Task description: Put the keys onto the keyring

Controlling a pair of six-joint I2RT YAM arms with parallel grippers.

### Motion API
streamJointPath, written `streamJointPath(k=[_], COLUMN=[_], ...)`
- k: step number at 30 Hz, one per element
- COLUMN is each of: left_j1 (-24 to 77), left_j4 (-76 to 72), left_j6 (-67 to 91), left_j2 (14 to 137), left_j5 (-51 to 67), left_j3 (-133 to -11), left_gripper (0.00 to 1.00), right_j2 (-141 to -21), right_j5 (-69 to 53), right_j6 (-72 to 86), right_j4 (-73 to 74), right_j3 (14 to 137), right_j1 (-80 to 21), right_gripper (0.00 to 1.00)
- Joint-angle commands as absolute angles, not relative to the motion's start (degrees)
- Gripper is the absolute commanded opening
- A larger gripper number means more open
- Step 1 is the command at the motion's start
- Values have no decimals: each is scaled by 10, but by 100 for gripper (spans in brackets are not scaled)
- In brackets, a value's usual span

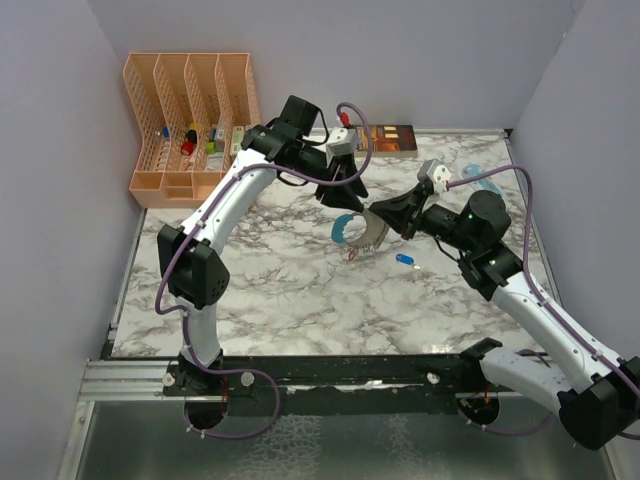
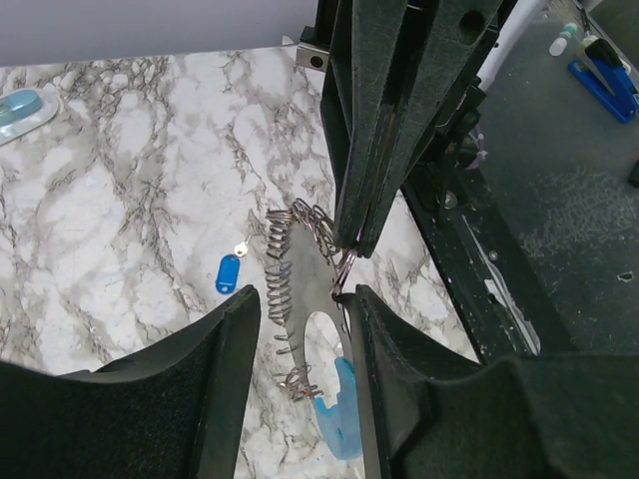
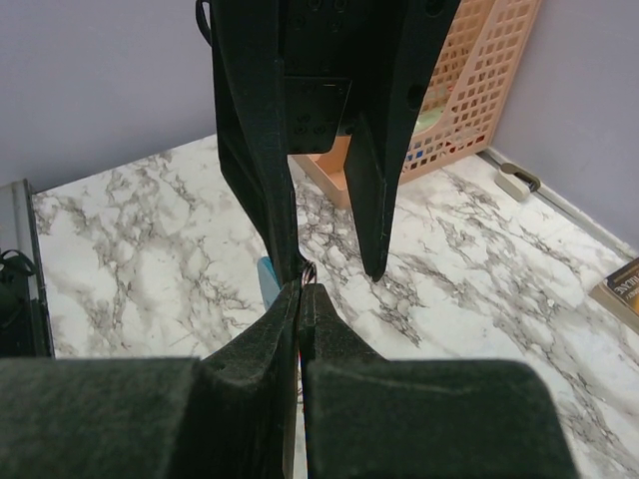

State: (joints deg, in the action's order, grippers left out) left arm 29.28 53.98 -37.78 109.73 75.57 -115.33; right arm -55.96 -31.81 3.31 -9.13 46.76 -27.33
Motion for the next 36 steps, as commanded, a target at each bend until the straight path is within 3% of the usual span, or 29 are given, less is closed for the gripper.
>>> streamJointPath(k=[1,5,11,19,20,22,25,36], left_j1=[305,307,310,309,310,309,309,327], left_j4=[531,535,545,584,596,621,670,807], left_j6=[-369,-372,-383,-423,-432,-457,-513,-646], left_j2=[1083,1082,1085,1085,1085,1086,1087,1084], left_j5=[809,818,826,787,771,735,681,595], left_j3=[-1163,-1158,-1167,-1179,-1188,-1205,-1230,-1272], left_gripper=[43,37,1,0,0,0,0,0], right_j2=[-564,-562,-562,-558,-558,-559,-574,-614], right_j5=[-304,-302,-299,-288,-287,-286,-307,-371], right_j6=[38,38,36,47,43,34,7,-57], right_j4=[-108,-106,-98,-53,-39,-5,60,132], right_j3=[478,479,482,494,499,509,542,597], right_j1=[-276,-276,-276,-276,-276,-276,-276,-276], right_gripper=[1,1,1,2,5,26,36,39])
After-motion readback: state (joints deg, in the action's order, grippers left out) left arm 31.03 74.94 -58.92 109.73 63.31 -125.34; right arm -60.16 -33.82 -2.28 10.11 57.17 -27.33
